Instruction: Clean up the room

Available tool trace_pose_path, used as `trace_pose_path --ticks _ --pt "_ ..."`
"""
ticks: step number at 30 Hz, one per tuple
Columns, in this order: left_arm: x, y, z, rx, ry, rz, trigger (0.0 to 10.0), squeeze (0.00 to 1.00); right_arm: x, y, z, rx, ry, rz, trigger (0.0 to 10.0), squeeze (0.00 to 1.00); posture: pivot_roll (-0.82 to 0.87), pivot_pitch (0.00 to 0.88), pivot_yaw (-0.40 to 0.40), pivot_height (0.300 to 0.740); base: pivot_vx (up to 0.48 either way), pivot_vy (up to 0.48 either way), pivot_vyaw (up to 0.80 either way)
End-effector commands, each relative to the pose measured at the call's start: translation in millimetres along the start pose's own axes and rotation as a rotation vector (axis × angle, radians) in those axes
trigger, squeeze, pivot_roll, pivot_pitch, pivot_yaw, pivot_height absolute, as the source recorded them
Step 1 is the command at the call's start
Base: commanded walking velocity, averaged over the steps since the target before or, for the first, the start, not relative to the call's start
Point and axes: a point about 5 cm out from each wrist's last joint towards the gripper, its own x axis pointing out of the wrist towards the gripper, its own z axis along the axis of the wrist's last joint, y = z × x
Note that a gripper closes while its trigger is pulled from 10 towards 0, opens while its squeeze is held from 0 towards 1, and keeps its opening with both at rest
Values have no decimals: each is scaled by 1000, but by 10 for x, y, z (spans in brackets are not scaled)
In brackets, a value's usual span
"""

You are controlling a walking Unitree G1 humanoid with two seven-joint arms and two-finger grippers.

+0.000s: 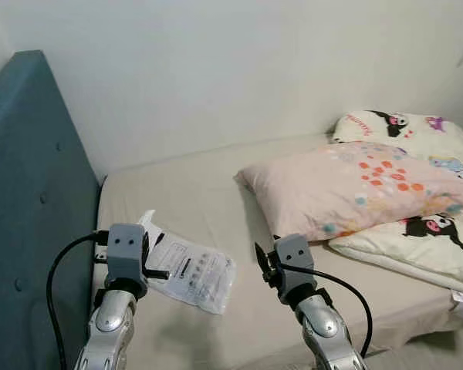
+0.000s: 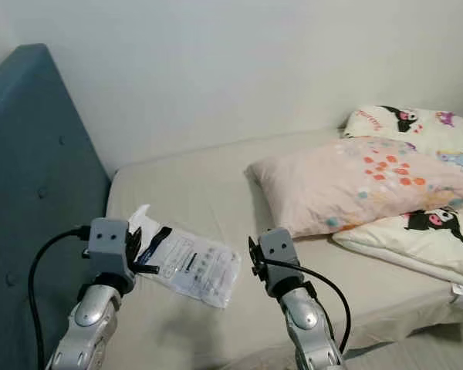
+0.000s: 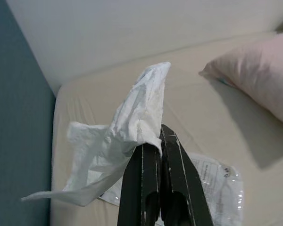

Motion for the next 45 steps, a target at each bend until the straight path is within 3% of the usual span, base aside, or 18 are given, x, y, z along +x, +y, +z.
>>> trace_pose_path --ticks 1,8,25,45 --pt "-34 41 -65 -24 36 23 10000 0 -5 70 -55 -4 33 31 10000 0 -4 91 -12 740 0 0 0" --pt "-57 22 -69 -47 34 1 10000 0 -24 111 -113 -67 62 42 10000 0 -6 95 -13 740 0 0 0" --pt "-62 -15 -53 -34 34 -25 10000 0 -47 103 -170 -28 98 45 10000 0 -5 98 -13 740 0 0 0" --pt "-63 -69 -29 -19 58 -37 10000 0 -42 127 -175 -20 106 54 10000 0 -4 88 -13 740 0 -437 0"
